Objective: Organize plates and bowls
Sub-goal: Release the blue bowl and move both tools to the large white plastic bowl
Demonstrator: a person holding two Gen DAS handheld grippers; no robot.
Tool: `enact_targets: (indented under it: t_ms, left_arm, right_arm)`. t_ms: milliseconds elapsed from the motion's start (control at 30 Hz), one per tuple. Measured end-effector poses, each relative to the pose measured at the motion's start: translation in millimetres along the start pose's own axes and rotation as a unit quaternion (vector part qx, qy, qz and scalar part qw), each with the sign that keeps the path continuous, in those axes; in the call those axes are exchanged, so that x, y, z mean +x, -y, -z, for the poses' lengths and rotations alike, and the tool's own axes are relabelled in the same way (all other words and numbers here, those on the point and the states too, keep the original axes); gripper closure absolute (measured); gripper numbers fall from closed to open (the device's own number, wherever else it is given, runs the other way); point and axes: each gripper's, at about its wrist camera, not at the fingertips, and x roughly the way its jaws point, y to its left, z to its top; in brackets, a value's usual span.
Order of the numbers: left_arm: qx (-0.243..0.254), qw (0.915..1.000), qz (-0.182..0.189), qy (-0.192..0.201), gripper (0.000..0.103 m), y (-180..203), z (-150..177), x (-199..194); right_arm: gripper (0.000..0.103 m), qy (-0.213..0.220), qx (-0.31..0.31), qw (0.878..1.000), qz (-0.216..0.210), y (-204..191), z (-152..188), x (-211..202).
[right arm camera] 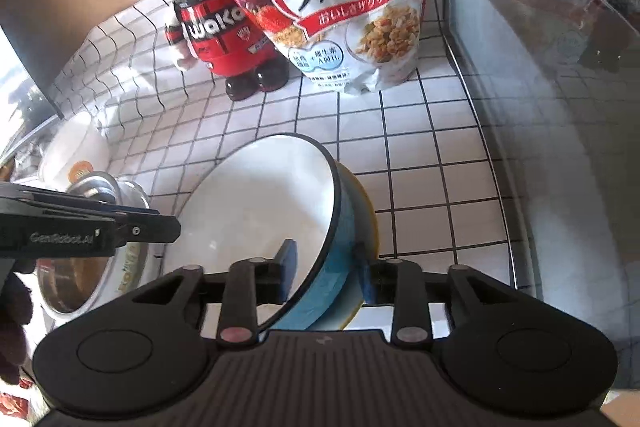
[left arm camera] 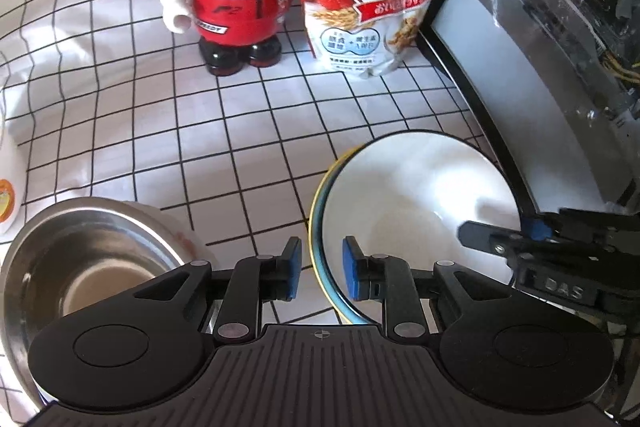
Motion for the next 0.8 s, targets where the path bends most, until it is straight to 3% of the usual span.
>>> enact_targets:
  t_ms: [200,433,533,667,800]
  left_arm:
    - [-0.021,0.9997,0.009,0.011,0.079,-6,1,-5]
    - [-0.022,0.9996,0.017,0.009,0.079,-2,6,-3]
    - [-0.024,0.9993,0.019,0.019,0.079,-3,8,-6]
    - [-0.052,0.9957,0.047,0.061,0.079,-14,13,-30]
    - [-0.077,0.9848,0.063,0.143,0.079,-44,30,-76]
  right_arm:
    - [0.068,0.057,-0.002,0.997,0.045,-2,16,-20]
    - [0.068,0.038,0.023,0.998,0.053,4,27,1]
    - [0.068,0.056,0.010,0.997,0.049,-1,28,-8]
    - [0.066,0.100,-0.022,0.994,0.045,-21,18,-31]
    - [0.050,0.154,-0.069,0.985,0.019,-57,5,-55]
